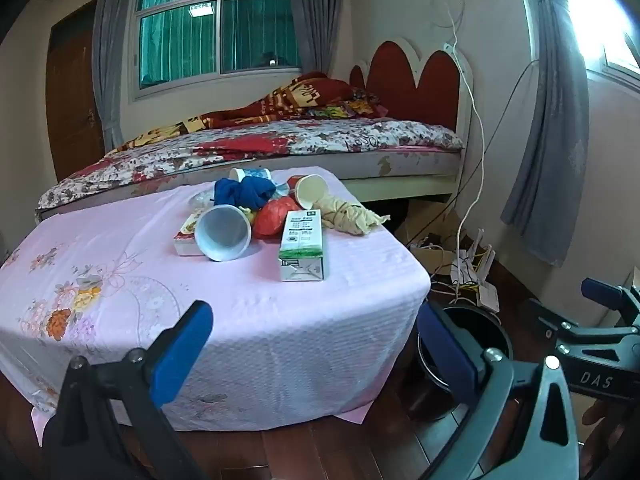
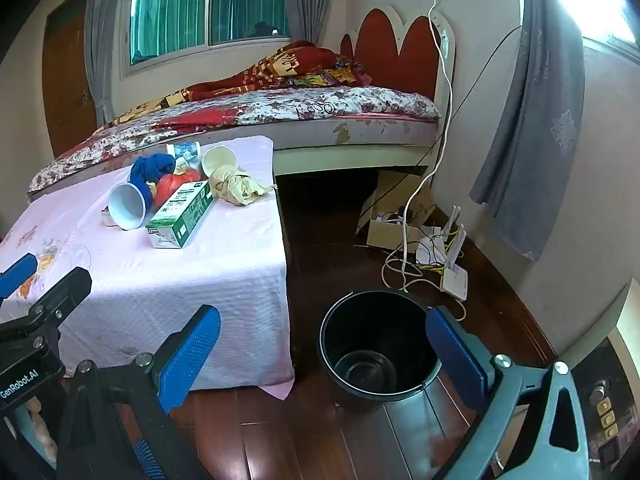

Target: Collect trash

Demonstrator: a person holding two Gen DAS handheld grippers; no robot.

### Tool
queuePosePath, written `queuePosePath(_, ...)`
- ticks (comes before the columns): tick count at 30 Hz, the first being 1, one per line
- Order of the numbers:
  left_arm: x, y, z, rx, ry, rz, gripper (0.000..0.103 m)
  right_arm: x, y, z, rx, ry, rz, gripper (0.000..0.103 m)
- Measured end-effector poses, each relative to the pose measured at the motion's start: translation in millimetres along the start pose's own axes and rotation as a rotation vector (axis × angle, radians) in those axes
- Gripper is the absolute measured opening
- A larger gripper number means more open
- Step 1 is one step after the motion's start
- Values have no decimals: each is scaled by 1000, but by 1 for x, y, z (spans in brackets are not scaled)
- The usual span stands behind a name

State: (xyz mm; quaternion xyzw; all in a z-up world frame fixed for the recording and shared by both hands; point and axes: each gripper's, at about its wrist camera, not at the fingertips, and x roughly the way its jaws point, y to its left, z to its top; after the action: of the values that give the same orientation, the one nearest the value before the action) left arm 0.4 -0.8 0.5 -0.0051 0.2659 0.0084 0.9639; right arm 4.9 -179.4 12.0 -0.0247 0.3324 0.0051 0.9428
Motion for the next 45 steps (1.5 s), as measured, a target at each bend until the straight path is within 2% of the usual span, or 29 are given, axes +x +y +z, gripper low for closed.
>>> queuePosePath(45, -1, -1, -5, -6, 7, -6, 102, 0, -1, -1, 5, -12, 4, 103)
